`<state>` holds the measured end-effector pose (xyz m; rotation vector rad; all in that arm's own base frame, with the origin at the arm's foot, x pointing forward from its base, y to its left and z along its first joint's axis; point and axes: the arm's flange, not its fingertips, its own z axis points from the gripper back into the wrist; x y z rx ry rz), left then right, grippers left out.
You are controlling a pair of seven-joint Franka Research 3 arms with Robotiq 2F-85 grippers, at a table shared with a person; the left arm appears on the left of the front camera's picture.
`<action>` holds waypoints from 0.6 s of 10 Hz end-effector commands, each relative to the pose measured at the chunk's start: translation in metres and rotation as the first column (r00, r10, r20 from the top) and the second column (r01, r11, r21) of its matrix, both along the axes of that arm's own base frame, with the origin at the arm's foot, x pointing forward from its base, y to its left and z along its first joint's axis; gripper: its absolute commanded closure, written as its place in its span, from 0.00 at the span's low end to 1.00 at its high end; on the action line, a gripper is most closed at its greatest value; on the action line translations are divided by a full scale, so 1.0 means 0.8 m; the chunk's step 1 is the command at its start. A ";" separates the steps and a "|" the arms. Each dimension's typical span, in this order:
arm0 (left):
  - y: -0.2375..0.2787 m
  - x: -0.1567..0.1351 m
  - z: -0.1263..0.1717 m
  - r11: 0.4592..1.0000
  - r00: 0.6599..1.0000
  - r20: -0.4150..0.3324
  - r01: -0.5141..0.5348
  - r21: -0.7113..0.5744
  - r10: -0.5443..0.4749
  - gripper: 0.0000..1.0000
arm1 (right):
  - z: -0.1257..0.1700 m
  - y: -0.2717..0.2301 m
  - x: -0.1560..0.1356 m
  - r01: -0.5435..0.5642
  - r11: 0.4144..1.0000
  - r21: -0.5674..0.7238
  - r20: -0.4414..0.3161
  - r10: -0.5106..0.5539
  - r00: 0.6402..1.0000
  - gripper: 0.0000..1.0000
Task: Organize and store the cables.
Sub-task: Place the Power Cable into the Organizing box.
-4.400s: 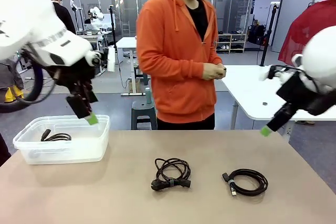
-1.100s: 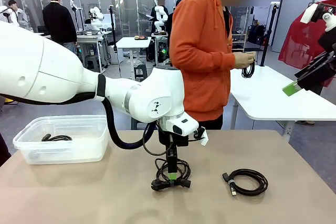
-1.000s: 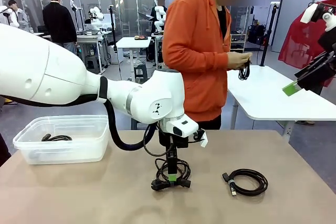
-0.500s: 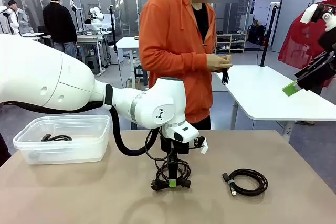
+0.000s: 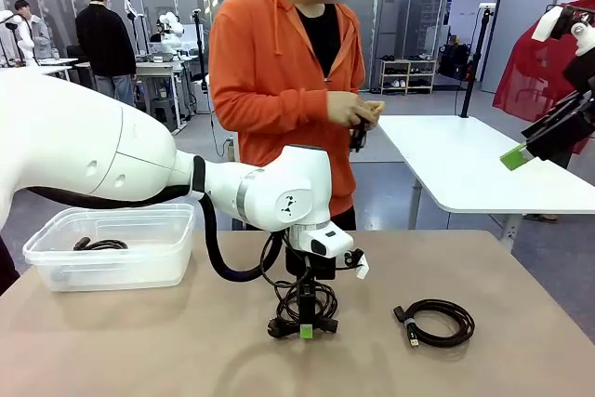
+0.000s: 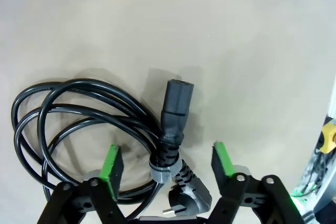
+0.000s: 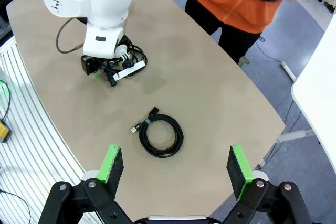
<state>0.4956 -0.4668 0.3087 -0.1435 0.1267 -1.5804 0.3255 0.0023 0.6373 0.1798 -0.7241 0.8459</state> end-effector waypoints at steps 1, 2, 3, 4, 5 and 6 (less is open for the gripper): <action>-0.005 0.004 0.003 0.998 0.998 -0.037 -0.054 -0.012 0.054 0.78 | -0.001 0.000 -0.004 0.003 1.000 -0.001 0.001 -0.003 1.000 0.00; -0.004 0.004 0.000 0.999 0.997 -0.052 -0.053 0.006 0.053 1.00 | -0.001 0.000 -0.004 0.003 1.000 -0.001 0.001 -0.003 1.000 0.00; -0.004 0.003 -0.002 0.998 0.997 -0.050 -0.057 0.032 0.058 1.00 | -0.001 0.000 -0.004 0.003 1.000 -0.001 0.001 -0.003 1.000 0.00; -0.004 0.003 -0.003 0.998 0.997 -0.059 -0.052 0.037 0.054 1.00 | -0.001 0.000 -0.004 0.003 1.000 -0.001 0.001 -0.003 1.000 0.00; -0.003 0.002 -0.002 0.998 0.997 -0.060 -0.049 0.041 0.051 0.95 | -0.001 0.000 -0.004 0.003 1.000 -0.001 0.001 -0.003 1.000 0.00; -0.003 0.002 0.000 0.998 0.997 -0.064 -0.048 0.051 0.051 1.00 | -0.001 0.000 -0.004 0.003 1.000 -0.001 0.001 -0.003 1.000 0.00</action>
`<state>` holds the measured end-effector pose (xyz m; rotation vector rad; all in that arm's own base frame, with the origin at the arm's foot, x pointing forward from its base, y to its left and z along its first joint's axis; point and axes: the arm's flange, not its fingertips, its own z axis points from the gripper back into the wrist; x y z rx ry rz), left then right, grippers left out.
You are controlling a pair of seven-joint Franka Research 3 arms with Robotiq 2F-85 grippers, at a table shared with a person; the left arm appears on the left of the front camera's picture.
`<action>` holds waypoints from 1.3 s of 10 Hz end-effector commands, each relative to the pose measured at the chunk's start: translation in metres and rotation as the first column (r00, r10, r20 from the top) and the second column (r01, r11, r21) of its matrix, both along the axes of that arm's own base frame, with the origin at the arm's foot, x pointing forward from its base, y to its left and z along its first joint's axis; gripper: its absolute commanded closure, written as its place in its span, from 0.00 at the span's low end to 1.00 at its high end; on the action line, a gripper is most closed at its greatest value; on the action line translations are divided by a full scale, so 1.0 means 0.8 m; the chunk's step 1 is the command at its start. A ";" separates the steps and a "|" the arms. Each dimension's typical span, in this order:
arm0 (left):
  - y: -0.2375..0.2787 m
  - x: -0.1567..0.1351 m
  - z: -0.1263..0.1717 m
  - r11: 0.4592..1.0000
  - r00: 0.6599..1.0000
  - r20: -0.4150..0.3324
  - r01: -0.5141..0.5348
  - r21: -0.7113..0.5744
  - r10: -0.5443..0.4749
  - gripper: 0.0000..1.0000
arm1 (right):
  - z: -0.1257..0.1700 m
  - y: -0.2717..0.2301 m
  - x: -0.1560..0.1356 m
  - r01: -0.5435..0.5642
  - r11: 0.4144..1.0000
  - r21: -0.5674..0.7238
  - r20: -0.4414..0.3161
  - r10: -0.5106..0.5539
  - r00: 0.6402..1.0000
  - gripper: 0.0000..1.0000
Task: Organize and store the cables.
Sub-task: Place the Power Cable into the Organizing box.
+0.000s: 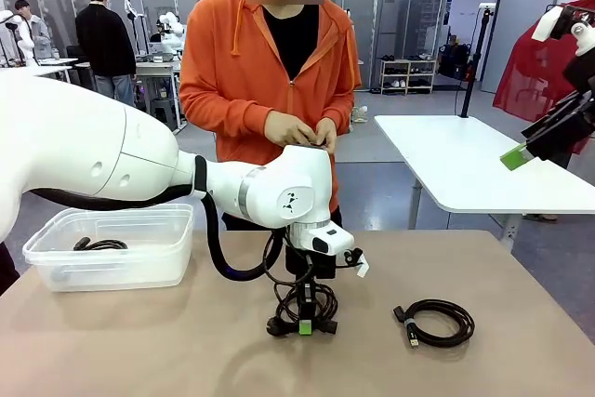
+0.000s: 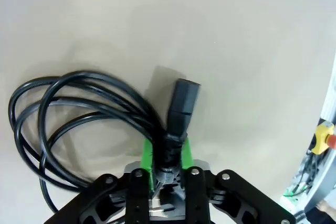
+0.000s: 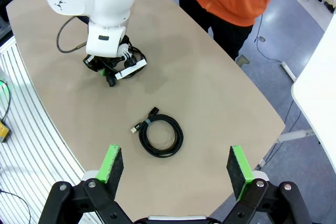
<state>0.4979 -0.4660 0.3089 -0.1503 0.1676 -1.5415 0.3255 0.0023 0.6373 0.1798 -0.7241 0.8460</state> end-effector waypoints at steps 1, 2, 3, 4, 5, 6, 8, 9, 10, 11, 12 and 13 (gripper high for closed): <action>-0.004 -0.001 -0.001 1.000 0.999 -0.042 -0.011 0.025 0.012 1.00 | -0.001 0.000 -0.004 0.003 1.000 -0.001 0.001 -0.003 1.000 0.00; -0.004 -0.002 0.000 1.000 0.999 -0.046 -0.007 0.020 0.008 1.00 | -0.001 0.000 -0.004 0.003 1.000 -0.001 0.001 -0.003 1.000 0.00; -0.003 -0.002 0.003 1.000 0.999 -0.039 -0.009 0.017 0.009 1.00 | -0.001 0.000 -0.004 0.003 1.000 -0.001 0.001 -0.003 1.000 0.00; 0.001 -0.003 0.012 1.000 0.999 -0.030 -0.015 0.012 0.015 1.00 | -0.001 0.000 -0.004 0.003 1.000 -0.001 0.001 -0.003 1.000 0.00; 0.007 -0.006 0.032 1.000 0.999 -0.052 -0.001 0.010 0.001 1.00 | -0.001 0.000 -0.004 0.003 1.000 -0.001 0.001 -0.003 1.000 0.00; 0.016 -0.015 0.076 0.999 0.999 -0.040 0.026 0.035 -0.024 1.00 | -0.001 0.000 -0.004 0.003 1.000 -0.001 0.001 -0.003 1.000 0.00; 0.041 -0.039 0.172 1.000 0.994 0.110 0.018 -0.003 -0.017 1.00 | -0.001 0.000 -0.004 0.003 1.000 -0.001 0.001 -0.003 1.000 0.00; 0.050 -0.049 0.199 1.000 0.990 0.136 0.023 0.003 -0.023 1.00 | -0.001 0.000 -0.004 0.003 1.000 -0.001 0.001 -0.003 1.000 0.00; 0.059 -0.054 0.215 0.999 0.991 0.125 0.050 -0.013 -0.048 1.00 | -0.001 0.000 -0.004 0.003 1.000 -0.001 0.001 -0.003 1.000 0.00; 0.070 -0.058 0.229 0.999 0.989 0.142 0.049 -0.005 -0.048 1.00 | -0.001 0.000 -0.004 0.003 1.000 -0.001 0.001 -0.003 1.000 0.00; 0.081 -0.062 0.244 0.998 0.987 0.155 0.056 -0.024 -0.051 1.00 | -0.001 0.000 -0.004 0.003 1.000 -0.001 0.001 -0.003 1.000 0.00; 0.088 -0.060 0.252 0.999 0.987 0.158 -0.035 -0.028 0.039 1.00 | -0.001 0.000 -0.004 0.003 1.000 -0.001 0.001 -0.003 1.000 0.00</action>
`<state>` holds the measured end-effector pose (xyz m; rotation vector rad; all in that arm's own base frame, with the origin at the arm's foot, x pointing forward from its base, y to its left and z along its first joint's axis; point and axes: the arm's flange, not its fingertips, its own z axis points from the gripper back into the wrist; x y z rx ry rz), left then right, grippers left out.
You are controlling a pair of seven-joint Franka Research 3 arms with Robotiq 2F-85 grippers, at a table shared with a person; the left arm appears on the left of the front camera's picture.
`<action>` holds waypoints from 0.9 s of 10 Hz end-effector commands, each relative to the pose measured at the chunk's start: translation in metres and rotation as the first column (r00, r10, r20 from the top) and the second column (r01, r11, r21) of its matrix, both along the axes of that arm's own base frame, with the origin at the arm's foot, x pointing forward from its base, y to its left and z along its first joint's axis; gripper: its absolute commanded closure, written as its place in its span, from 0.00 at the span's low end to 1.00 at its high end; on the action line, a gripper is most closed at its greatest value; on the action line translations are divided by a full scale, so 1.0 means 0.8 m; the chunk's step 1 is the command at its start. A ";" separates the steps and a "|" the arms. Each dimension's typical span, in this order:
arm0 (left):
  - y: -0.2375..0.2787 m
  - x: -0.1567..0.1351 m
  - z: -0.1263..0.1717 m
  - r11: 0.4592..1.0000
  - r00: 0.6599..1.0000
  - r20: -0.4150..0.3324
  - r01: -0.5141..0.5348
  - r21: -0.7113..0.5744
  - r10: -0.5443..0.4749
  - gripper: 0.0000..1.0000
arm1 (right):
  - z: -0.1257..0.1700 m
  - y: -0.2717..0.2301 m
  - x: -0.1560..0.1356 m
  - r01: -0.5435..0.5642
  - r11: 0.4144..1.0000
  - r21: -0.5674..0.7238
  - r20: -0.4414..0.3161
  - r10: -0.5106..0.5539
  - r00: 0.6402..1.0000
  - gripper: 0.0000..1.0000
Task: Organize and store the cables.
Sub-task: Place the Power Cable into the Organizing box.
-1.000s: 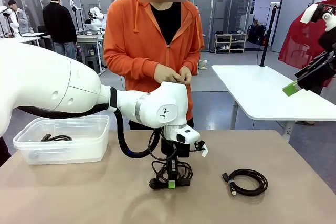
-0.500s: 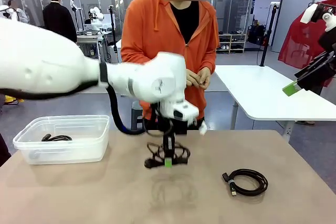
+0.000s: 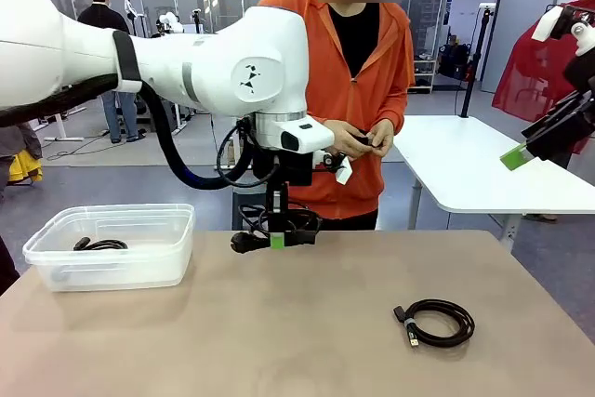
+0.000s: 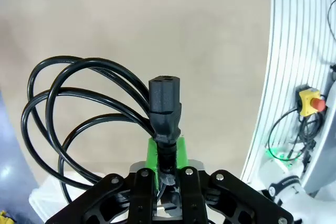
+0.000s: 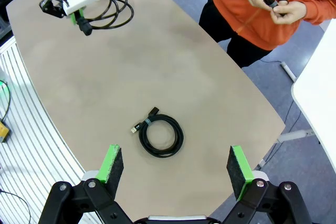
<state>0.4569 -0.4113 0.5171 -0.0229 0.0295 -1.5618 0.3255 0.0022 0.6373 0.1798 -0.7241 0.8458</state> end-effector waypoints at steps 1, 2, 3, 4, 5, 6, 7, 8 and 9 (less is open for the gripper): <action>-0.012 0.000 -0.003 1.000 1.000 0.005 0.019 0.004 -0.019 1.00 | -0.001 0.000 -0.004 0.003 1.000 -0.001 0.001 -0.003 1.000 0.00; -0.012 0.000 -0.003 1.000 1.000 0.005 0.019 0.004 -0.019 1.00 | -0.001 0.000 -0.004 0.003 1.000 -0.001 0.001 -0.003 1.000 0.00; -0.012 0.000 -0.003 1.000 1.000 0.005 0.019 0.004 -0.019 1.00 | -0.001 0.000 -0.004 0.003 1.000 -0.001 0.001 -0.003 1.000 0.00; -0.012 0.000 -0.003 1.000 1.000 0.005 0.019 0.004 -0.019 1.00 | -0.001 0.000 -0.004 0.003 1.000 -0.001 0.001 -0.003 1.000 0.00; -0.012 0.000 -0.003 1.000 1.000 0.005 0.019 0.004 -0.019 1.00 | -0.001 0.000 -0.004 0.003 1.000 -0.001 0.001 -0.003 1.000 0.00; -0.010 -0.003 -0.009 1.000 1.000 -0.009 0.016 0.004 -0.016 0.85 | -0.001 0.000 -0.004 0.003 1.000 -0.001 0.001 -0.003 1.000 0.00; 0.030 0.017 0.009 0.993 0.992 -0.037 0.118 0.027 -0.117 0.85 | -0.001 0.000 -0.004 0.003 1.000 -0.001 0.001 -0.003 1.000 0.00; 0.093 0.034 0.031 0.979 0.977 -0.063 0.201 -0.013 -0.202 0.85 | -0.001 0.000 -0.004 0.003 1.000 -0.001 0.001 -0.003 1.000 0.00; 0.149 0.044 0.046 0.976 0.976 -0.008 0.218 -0.013 -0.218 0.85 | -0.001 0.000 -0.004 0.003 1.000 -0.001 0.001 -0.003 1.000 0.00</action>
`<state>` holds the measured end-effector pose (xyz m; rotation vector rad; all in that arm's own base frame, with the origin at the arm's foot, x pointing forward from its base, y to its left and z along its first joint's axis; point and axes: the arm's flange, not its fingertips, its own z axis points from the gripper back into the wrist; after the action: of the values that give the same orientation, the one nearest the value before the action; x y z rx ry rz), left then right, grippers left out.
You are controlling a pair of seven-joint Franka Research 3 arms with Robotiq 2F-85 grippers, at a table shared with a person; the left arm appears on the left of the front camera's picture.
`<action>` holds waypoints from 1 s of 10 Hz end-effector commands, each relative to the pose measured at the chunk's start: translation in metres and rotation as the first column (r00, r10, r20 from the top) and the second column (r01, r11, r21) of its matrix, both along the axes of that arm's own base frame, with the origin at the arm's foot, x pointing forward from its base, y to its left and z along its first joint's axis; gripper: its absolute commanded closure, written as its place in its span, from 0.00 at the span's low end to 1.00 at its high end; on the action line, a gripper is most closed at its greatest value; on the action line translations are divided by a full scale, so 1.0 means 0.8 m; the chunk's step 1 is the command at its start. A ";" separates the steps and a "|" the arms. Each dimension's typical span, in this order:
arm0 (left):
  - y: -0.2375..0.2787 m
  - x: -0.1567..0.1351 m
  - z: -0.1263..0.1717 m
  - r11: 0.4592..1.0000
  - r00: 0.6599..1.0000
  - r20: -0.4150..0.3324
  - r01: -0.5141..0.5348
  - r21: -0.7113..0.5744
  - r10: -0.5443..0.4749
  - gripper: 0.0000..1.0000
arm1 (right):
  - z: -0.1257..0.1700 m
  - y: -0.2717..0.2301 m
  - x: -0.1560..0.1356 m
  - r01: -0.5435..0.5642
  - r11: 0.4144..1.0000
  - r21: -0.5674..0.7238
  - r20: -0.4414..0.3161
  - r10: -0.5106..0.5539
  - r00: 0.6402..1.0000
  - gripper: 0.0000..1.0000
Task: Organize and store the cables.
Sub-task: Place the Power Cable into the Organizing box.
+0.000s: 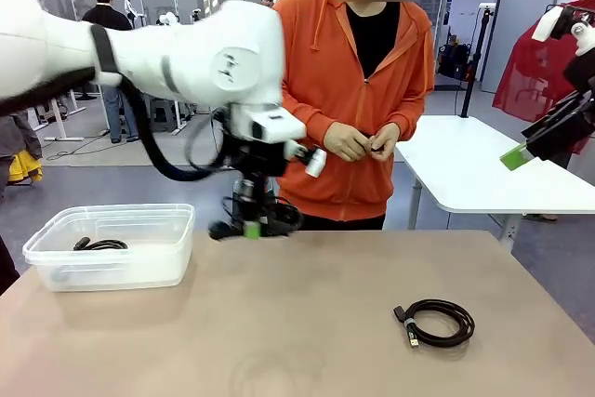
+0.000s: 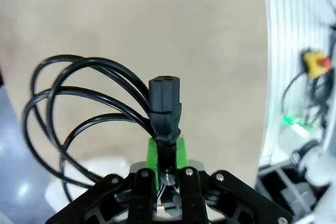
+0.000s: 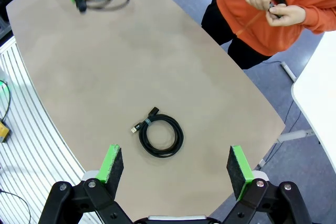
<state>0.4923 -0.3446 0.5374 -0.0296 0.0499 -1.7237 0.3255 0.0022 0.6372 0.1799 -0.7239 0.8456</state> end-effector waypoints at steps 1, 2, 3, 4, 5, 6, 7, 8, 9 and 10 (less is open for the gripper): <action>0.117 0.007 0.027 0.999 0.999 0.037 0.024 -0.044 -0.022 0.85 | -0.001 0.000 -0.004 0.003 1.000 -0.001 0.002 -0.003 1.000 0.00; 0.163 0.011 0.033 0.998 0.998 0.061 0.006 -0.055 -0.003 0.85 | -0.001 0.000 -0.004 0.003 1.000 -0.001 0.002 -0.003 1.000 0.00; 0.212 0.015 0.039 0.997 0.996 0.082 -0.035 -0.065 0.040 0.85 | -0.001 0.000 -0.004 0.003 1.000 -0.001 0.002 -0.003 1.000 0.00; 0.270 0.020 0.036 0.994 0.993 0.075 -0.083 -0.064 0.088 0.85 | -0.001 0.000 -0.004 0.003 1.000 -0.001 0.002 -0.003 1.000 0.00; 0.321 0.022 0.029 0.994 0.995 0.051 -0.081 -0.072 0.085 0.85 | -0.001 0.000 -0.004 0.003 1.000 -0.001 0.002 -0.003 1.000 0.00; 0.367 0.024 0.020 0.987 0.995 0.045 -0.082 -0.136 0.089 0.85 | -0.001 0.000 -0.004 0.003 1.000 -0.001 0.002 -0.003 1.000 0.00; 0.396 0.022 0.011 0.987 0.989 0.060 -0.125 -0.105 0.132 0.85 | -0.001 0.000 -0.004 0.003 1.000 -0.001 0.002 -0.003 1.000 0.00; 0.417 0.028 0.002 0.979 0.984 0.066 -0.155 -0.130 0.165 0.85 | -0.001 0.000 -0.004 0.003 1.000 -0.001 0.002 -0.003 1.000 0.00; 0.425 0.032 0.000 0.968 0.974 0.095 -0.186 -0.166 0.204 0.85 | -0.001 0.000 -0.004 0.003 1.000 -0.001 0.002 -0.003 1.000 0.00; 0.421 0.032 0.008 0.985 0.987 0.030 -0.153 -0.082 0.156 0.85 | -0.001 0.000 -0.004 0.003 1.000 -0.001 0.002 -0.003 1.000 0.00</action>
<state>0.5204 0.0055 0.5362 -0.0599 -0.0771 -1.5389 0.3255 0.0021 0.6370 0.1798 -0.7235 0.8455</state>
